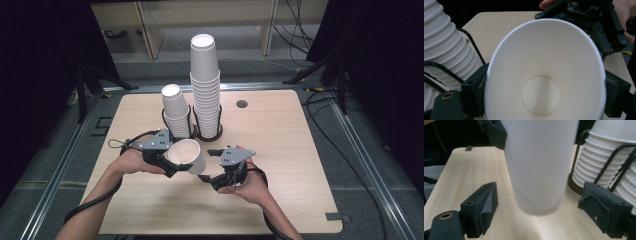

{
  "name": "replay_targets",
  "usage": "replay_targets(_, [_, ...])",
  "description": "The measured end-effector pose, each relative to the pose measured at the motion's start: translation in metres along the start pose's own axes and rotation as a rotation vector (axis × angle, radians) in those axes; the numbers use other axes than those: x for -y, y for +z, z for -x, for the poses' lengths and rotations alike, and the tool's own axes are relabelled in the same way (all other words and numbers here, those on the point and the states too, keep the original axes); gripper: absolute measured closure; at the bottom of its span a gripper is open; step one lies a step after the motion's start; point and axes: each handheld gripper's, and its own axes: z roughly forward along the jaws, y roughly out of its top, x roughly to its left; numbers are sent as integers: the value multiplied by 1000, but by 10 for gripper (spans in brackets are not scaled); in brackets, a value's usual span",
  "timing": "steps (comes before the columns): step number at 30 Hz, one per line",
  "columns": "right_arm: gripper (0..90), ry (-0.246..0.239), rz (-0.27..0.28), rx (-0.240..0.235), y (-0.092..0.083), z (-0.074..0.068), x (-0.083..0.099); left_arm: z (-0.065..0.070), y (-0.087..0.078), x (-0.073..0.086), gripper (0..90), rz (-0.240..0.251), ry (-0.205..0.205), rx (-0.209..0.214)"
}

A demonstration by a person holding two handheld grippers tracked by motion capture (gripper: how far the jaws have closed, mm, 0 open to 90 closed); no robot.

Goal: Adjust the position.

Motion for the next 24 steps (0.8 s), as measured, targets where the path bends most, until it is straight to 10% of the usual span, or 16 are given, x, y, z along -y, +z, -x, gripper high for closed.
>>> replay_targets(24, [167,161,78,233,-62,17,47,-16,-34,26,165,-106,-114,-265])
